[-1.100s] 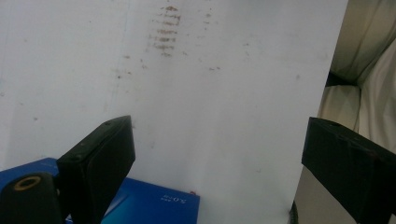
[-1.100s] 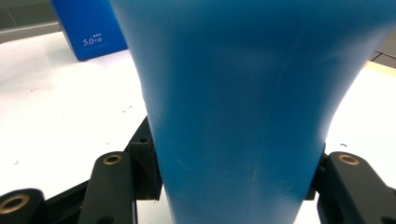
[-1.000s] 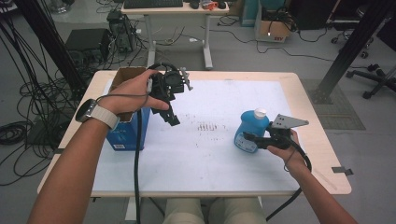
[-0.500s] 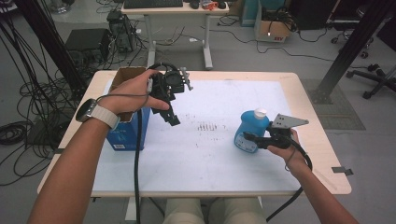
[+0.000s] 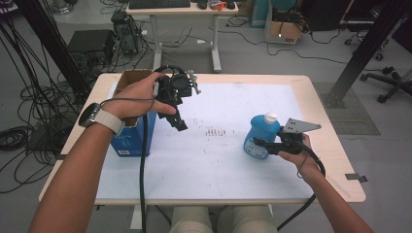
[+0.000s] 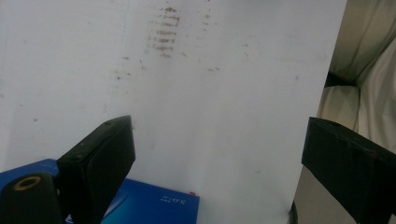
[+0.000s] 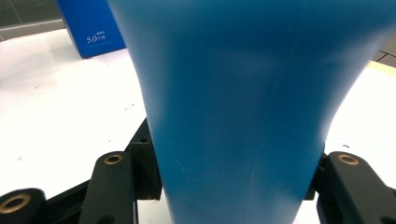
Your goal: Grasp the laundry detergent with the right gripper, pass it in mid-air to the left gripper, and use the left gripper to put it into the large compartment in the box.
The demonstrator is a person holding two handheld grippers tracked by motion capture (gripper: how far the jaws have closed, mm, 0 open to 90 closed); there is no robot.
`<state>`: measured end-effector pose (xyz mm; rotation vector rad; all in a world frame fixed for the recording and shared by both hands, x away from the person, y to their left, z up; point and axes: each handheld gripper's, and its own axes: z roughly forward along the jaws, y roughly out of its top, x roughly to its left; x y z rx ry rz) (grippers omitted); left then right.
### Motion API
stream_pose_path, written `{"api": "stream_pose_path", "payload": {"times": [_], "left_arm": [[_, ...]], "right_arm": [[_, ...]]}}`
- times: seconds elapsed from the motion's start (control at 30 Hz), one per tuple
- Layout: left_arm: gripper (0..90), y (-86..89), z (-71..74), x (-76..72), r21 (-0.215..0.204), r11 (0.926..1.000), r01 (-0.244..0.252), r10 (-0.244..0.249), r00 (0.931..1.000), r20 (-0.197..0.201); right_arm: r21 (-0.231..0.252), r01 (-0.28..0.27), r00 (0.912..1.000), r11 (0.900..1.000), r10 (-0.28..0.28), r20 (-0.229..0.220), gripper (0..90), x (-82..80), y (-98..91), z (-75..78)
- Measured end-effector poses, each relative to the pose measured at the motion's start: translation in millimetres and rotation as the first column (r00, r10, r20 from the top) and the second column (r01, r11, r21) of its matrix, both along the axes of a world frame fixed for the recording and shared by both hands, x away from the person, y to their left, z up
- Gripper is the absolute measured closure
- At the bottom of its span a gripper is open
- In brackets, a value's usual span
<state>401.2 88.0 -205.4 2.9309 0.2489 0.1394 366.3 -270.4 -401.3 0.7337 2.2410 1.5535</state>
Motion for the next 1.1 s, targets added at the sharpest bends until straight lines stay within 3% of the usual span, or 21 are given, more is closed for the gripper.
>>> {"api": "stream_pose_path", "payload": {"times": [1.1], "left_arm": [[9.9, 1.3, 2.1, -2.4, -0.002, 1.0000, -0.003, 0.003, 1.0000, 0.004]], "right_arm": [[-0.006, -0.007, 0.9999, 1.0000, 0.007, -0.011, 43.4, 1.2, -0.2, 0.8]]}}
